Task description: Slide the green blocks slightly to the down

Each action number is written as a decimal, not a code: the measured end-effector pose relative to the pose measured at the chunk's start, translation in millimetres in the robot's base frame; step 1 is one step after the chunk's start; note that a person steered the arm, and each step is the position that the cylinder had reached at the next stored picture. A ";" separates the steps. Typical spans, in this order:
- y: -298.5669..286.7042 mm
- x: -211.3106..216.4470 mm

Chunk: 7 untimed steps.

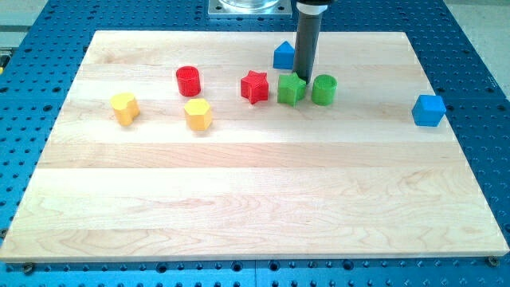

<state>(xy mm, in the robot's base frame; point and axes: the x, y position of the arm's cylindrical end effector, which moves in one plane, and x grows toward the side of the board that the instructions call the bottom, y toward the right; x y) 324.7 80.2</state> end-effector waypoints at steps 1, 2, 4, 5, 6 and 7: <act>3.7 -1.7; 41.2 -27.2; 56.1 3.3; 58.2 9.5; 61.7 10.0; 65.3 11.6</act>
<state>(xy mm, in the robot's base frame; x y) 336.3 145.5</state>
